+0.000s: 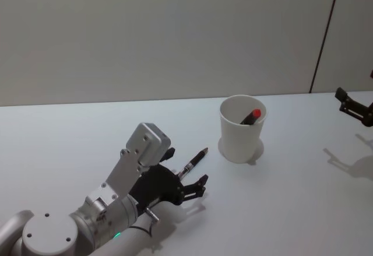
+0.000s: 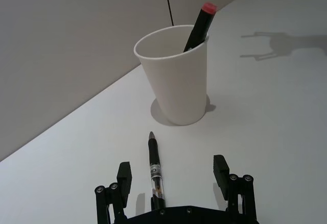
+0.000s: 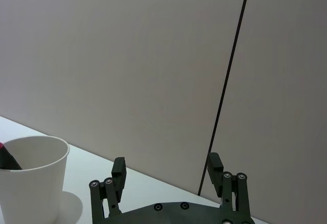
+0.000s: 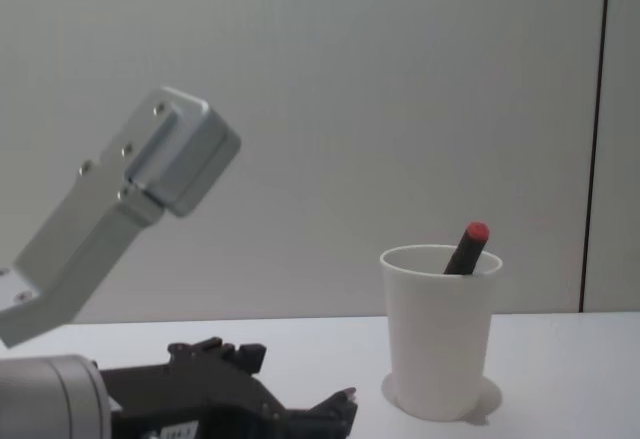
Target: Place the pen into the pen holder.
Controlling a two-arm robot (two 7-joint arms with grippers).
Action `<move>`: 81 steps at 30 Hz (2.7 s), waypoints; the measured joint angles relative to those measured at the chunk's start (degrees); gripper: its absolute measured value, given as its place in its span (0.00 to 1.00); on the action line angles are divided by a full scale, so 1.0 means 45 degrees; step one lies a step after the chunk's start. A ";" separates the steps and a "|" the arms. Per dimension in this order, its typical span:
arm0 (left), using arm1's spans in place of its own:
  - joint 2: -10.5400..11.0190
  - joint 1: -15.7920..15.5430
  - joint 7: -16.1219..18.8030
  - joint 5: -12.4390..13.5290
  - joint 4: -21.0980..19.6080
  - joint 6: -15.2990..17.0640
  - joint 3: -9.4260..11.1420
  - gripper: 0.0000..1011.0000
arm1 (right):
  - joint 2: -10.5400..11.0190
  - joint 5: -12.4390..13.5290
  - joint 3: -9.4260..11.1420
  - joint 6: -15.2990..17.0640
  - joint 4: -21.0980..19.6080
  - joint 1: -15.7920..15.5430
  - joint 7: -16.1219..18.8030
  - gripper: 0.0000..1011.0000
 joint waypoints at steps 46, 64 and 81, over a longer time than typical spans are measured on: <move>-0.0020 0.0107 0.0049 0.0330 0.0476 0.0560 -0.0084 0.99 | 0.0018 0.0001 0.0010 0.0001 0.0001 -0.0010 -0.0001 0.99; -0.0035 0.0104 0.0066 0.0349 0.0498 0.0573 -0.0085 0.99 | 0.0018 0.0000 0.0011 0.0001 0.0001 -0.0010 -0.0001 0.99; -0.0036 0.0103 0.0066 0.0349 0.0499 0.0572 -0.0083 0.99 | 0.0018 0.0000 0.0010 0.0001 0.0001 -0.0010 -0.0001 0.99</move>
